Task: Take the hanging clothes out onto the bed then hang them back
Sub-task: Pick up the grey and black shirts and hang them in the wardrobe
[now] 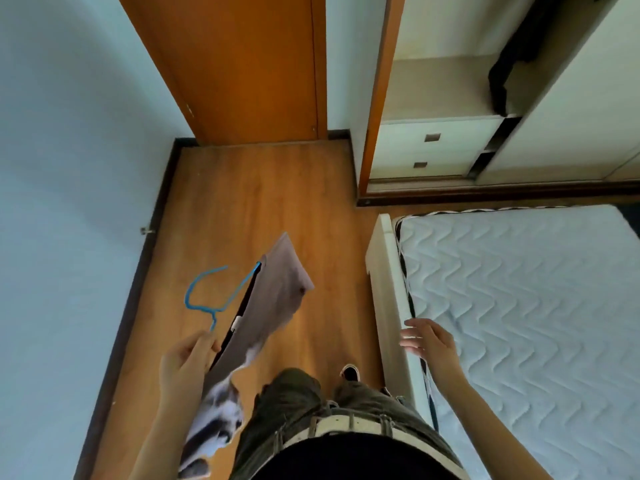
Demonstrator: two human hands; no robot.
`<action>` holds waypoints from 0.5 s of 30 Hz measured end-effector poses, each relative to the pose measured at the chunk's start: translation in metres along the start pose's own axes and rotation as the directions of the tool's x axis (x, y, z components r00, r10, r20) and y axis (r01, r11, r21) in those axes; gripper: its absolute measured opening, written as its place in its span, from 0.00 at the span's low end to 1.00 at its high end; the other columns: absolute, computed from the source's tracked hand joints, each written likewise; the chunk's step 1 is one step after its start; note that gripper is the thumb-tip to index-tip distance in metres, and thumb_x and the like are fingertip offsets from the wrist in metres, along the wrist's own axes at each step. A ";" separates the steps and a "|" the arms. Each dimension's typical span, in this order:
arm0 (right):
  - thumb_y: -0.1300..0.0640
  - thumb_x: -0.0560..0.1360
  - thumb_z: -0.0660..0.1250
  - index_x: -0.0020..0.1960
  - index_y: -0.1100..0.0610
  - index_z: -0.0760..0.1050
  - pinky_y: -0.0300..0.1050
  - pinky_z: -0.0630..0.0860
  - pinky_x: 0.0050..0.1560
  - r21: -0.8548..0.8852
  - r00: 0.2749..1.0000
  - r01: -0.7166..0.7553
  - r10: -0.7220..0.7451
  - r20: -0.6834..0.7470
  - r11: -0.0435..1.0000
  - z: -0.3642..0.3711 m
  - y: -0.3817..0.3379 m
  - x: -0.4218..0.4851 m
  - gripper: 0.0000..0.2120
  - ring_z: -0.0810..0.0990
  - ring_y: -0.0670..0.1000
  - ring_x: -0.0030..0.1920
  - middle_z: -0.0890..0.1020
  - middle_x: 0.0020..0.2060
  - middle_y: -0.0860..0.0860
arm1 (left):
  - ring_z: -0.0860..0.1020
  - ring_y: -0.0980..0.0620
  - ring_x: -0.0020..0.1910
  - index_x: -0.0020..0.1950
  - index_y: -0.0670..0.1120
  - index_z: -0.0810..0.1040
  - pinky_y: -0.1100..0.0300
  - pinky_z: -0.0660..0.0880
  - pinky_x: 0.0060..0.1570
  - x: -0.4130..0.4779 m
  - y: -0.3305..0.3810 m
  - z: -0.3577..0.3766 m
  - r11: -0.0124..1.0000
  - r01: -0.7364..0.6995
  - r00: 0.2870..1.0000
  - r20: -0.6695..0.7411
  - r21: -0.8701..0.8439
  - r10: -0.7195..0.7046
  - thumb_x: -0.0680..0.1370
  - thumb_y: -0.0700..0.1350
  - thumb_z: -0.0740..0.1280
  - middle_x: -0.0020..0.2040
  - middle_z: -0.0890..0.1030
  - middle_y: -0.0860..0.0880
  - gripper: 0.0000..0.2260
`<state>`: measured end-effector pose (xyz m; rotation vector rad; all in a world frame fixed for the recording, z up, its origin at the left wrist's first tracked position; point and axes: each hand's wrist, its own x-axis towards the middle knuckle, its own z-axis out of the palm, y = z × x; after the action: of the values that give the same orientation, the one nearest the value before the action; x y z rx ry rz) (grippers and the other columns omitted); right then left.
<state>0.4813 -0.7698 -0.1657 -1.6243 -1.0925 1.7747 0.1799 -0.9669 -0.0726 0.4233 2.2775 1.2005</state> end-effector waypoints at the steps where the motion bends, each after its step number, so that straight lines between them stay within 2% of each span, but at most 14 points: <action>1: 0.64 0.81 0.56 0.53 0.68 0.77 0.39 0.81 0.39 -0.014 1.000 0.008 -0.008 0.015 1.000 0.010 -0.022 0.023 0.12 0.83 0.56 0.38 0.84 0.37 0.58 | 0.61 0.58 0.22 0.27 0.41 0.68 0.58 0.59 0.34 0.017 0.011 0.002 1.000 0.012 1.000 -0.022 0.004 -0.012 0.75 0.36 0.63 0.20 0.62 0.52 0.16; 4: 0.64 0.81 0.56 0.51 0.67 0.78 0.41 0.82 0.40 -0.038 0.998 0.032 -0.030 0.049 0.999 0.041 -0.079 0.090 0.13 0.85 0.53 0.38 0.85 0.36 0.56 | 0.62 0.55 0.24 0.30 0.42 0.72 0.57 0.59 0.35 0.075 0.038 0.006 0.999 0.000 0.997 -0.075 0.046 0.003 0.75 0.37 0.64 0.20 0.63 0.53 0.13; 8: 0.64 0.81 0.56 0.51 0.66 0.79 0.43 0.82 0.42 -0.017 0.999 0.050 -0.049 0.022 0.999 0.080 -0.134 0.177 0.12 0.85 0.58 0.42 0.85 0.38 0.58 | 0.62 0.52 0.26 0.30 0.44 0.73 0.58 0.58 0.33 0.173 0.068 0.023 0.988 -0.068 0.994 -0.069 0.139 0.078 0.75 0.40 0.66 0.22 0.62 0.52 0.13; 12: 0.63 0.81 0.57 0.51 0.66 0.78 0.41 0.82 0.40 0.049 0.996 0.038 -0.034 -0.083 0.998 0.112 -0.172 0.251 0.12 0.84 0.54 0.38 0.84 0.40 0.60 | 0.64 0.58 0.23 0.29 0.40 0.73 0.65 0.57 0.25 0.280 0.127 0.066 0.952 -0.229 0.970 0.126 0.204 0.207 0.75 0.42 0.66 0.22 0.65 0.51 0.14; 15: 0.63 0.80 0.57 0.50 0.65 0.78 0.45 0.80 0.42 0.150 0.976 0.009 0.024 -0.217 0.989 0.122 -0.200 0.286 0.11 0.83 0.59 0.40 0.83 0.45 0.64 | 0.64 0.60 0.25 0.29 0.39 0.71 0.65 0.58 0.26 0.351 0.185 0.106 0.939 -0.302 0.911 0.340 0.163 0.234 0.68 0.52 0.62 0.25 0.66 0.50 0.17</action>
<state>0.2828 -0.4576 -0.1709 -1.6850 -0.8334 1.5968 -0.0380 -0.6185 -0.0752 0.9682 2.1151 0.9311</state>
